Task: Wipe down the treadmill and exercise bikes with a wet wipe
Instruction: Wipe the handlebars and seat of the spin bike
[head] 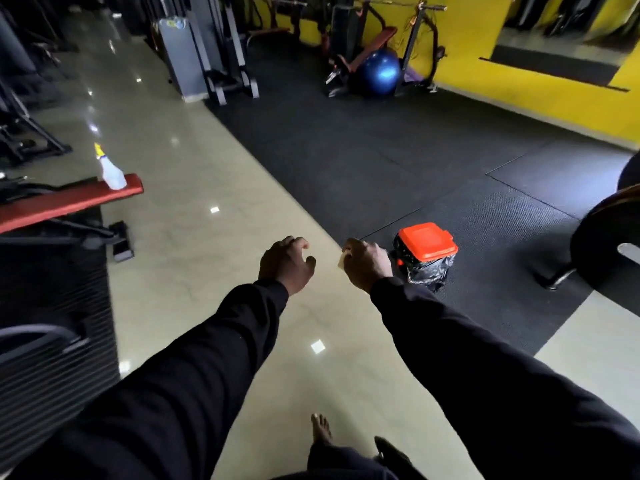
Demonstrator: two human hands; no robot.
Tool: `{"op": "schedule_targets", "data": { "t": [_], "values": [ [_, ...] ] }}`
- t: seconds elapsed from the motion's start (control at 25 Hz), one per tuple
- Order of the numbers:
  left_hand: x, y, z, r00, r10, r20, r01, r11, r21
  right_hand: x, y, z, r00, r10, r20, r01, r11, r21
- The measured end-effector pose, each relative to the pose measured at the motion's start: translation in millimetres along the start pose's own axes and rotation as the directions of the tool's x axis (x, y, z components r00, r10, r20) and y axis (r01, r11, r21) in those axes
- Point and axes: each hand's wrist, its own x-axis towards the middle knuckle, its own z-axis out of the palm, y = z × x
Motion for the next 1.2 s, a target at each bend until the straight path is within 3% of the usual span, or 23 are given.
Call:
{"op": "schedule_targets", "data": {
  "t": [0.2,0.28,0.32,0.4,0.52,0.6,0.8,0.92,1.04,1.2],
  "values": [
    [170.2,33.4,131.3,0.975,0.220,-0.035,-0.217,0.973,0.071,147.0,123.7,58.6,0.992,0.034,-0.125,-0.036,0.999,-0.014],
    [235.9,52.6,202.6,0.967,0.256,-0.011,-0.255,0.964,0.074,211.2,191.6,72.8,0.970,0.156,-0.186,-0.152,0.988,0.037],
    [247.5,67.2,219.7,0.957,0.276,0.090,-0.284,0.955,0.090,226.6,211.5,74.5,0.956,0.258,-0.138,-0.249,0.965,0.080],
    [277.4,93.6,232.9,0.919,0.355,0.170,-0.372,0.924,0.083,253.0,235.0,54.7,0.921,0.353,-0.164,-0.347,0.936,0.062],
    [375.4,177.0,268.0,0.884,0.449,0.131,-0.457,0.889,0.030,305.4,301.3,-5.0,0.829,0.436,-0.350,-0.444,0.894,0.060],
    [411.6,241.4,310.5,0.810,0.561,0.172,-0.562,0.826,-0.047,317.9,348.5,-44.9,0.788,0.476,-0.390,-0.487,0.870,0.075],
    [468.9,390.1,405.6,0.573,0.778,0.258,-0.743,0.626,-0.235,359.3,469.3,-103.8,0.568,0.648,-0.507,-0.664,0.725,0.182],
    [485.4,493.7,443.9,0.423,0.860,0.285,-0.813,0.499,-0.301,359.1,529.6,-151.5,0.434,0.712,-0.552,-0.769,0.612,0.184],
    [474.5,595.9,473.5,0.257,0.925,0.279,-0.865,0.349,-0.361,335.9,600.3,-203.6,0.255,0.737,-0.626,-0.844,0.486,0.228],
    [454.5,735.4,527.9,0.102,0.965,0.242,-0.899,0.193,-0.392,309.2,721.4,-269.1,0.101,0.739,-0.666,-0.870,0.390,0.301]
  ]
}}
